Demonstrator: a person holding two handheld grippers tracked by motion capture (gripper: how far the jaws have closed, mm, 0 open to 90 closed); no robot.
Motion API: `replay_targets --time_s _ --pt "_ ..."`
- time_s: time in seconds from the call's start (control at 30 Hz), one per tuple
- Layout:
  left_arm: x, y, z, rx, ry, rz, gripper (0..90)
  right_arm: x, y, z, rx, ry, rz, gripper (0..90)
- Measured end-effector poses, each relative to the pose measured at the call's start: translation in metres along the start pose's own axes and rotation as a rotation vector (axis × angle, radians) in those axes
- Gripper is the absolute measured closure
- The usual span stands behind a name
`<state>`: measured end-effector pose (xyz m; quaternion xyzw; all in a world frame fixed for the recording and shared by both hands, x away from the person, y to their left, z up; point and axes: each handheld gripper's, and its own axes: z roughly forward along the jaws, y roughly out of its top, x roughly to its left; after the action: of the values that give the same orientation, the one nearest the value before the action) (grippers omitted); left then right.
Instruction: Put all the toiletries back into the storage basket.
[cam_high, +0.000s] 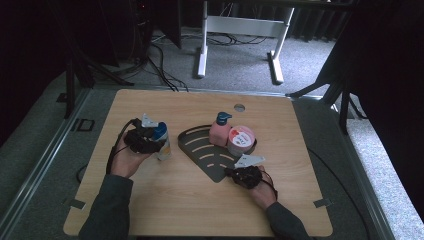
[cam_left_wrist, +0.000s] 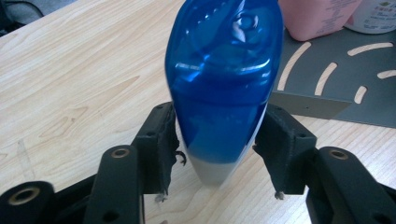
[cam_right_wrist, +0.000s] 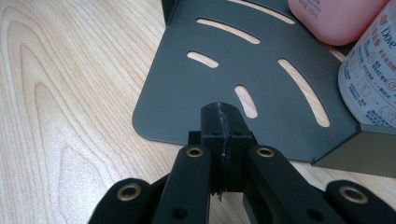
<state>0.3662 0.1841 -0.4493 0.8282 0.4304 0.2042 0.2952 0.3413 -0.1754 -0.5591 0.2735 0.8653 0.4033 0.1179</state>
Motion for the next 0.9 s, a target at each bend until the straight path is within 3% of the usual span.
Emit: replay_targets --time_s 0.37,0.67,0.9 --pt "0.001 0.008 0.002 0.035 -0.017 0.016 51.9 0.000 0.000 0.000 0.001 0.000 0.000 90.0" --pt "-0.001 0.013 0.001 0.071 -0.010 -0.025 53.5 0.000 0.000 0.000 0.001 0.000 -0.001 90.0" --pt "0.001 0.016 0.002 0.090 -0.008 -0.003 48.8 0.000 0.000 0.000 0.001 0.001 0.000 90.0"
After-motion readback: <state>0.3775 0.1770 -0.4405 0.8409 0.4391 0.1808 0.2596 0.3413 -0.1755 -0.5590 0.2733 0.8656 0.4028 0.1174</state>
